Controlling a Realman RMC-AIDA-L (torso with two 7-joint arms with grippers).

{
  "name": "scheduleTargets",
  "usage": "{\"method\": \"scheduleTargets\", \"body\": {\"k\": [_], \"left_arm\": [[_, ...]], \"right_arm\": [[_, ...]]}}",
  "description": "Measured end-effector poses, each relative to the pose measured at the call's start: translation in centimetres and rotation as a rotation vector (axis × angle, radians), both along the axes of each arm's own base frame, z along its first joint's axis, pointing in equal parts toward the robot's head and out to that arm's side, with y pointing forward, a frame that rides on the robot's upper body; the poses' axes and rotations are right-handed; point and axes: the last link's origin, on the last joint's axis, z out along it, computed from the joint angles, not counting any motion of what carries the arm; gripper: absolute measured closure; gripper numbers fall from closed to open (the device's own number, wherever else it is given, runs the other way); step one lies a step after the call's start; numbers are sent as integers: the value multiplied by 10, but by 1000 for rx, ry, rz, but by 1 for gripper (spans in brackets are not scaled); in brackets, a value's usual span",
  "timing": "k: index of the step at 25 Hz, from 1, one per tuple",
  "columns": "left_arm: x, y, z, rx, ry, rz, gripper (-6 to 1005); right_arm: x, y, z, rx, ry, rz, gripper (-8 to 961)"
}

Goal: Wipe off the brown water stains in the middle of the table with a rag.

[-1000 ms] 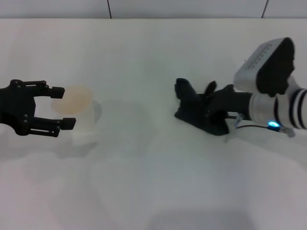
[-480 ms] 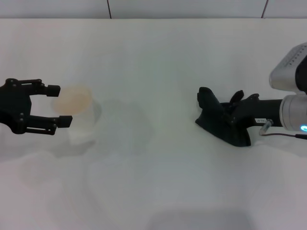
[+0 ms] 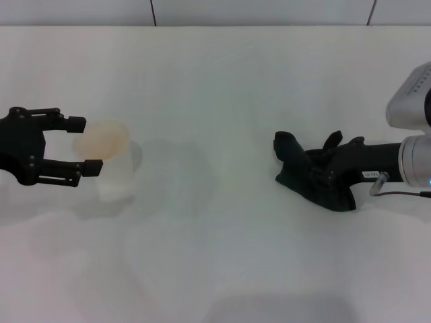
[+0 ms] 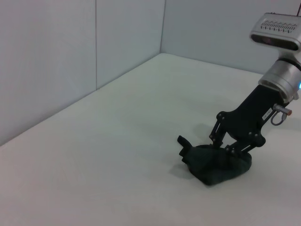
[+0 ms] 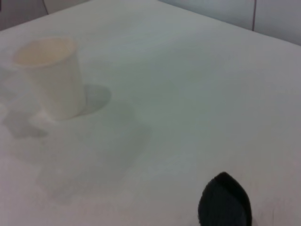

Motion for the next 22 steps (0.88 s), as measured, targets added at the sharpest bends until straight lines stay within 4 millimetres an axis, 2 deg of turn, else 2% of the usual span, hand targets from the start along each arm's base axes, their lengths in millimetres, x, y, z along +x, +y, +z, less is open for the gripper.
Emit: {"method": "scheduleTargets", "body": {"k": [5,11,13,19,22], "left_arm": [[-1,-1,0,1,0,2,119],[0,-2,2,4,6,-6,119],[0,-3,2,2,5,-6,119],[2,-5,3,-6,0,-17,119],[5,-9,7,-4,-13,-38,119]], "right_arm": [[-6,0,4,11,20,32,807],[-11,3,11,25,45,75,620],[-12,1,14,12,42,112,385],[-11,0,25,9,73,151,156],[-11,-2,31,4,121,176,120]]}}
